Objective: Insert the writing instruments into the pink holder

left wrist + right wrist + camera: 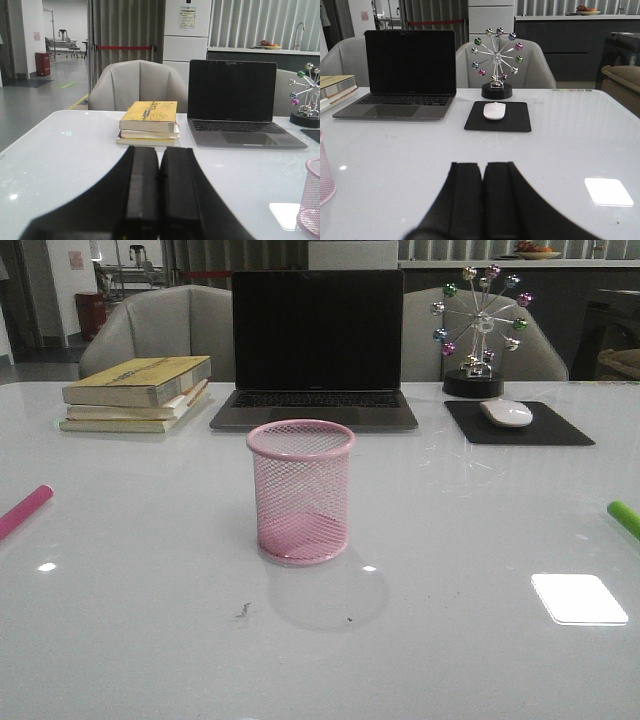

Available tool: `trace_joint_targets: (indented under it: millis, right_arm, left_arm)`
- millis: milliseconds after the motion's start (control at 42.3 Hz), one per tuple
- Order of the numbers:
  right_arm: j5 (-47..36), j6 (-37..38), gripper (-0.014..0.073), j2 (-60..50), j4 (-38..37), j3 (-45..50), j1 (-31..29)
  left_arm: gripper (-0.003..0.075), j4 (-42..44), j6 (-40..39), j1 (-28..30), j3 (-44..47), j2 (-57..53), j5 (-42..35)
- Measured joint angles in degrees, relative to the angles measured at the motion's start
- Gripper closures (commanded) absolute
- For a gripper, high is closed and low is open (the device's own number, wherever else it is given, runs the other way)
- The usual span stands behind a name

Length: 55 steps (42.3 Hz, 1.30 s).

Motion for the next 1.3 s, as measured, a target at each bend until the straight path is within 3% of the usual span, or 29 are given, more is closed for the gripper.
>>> trace_joint_targets:
  millis: [1088, 1301]
  right_arm:
    - [-0.71, -1.61, 0.0570, 0.00, -2.52, 0.00, 0.00]
    - [2.94, -1.61, 0.0570, 0.00, -1.32, -6.86, 0.00]
  left_arm:
    - [0.0629, 0.00, 0.00, 0.00, -0.26, 0.00, -1.27]
    - [0.0629, 0.31, 0.00, 0.00, -9.84, 0.00, 6.02]
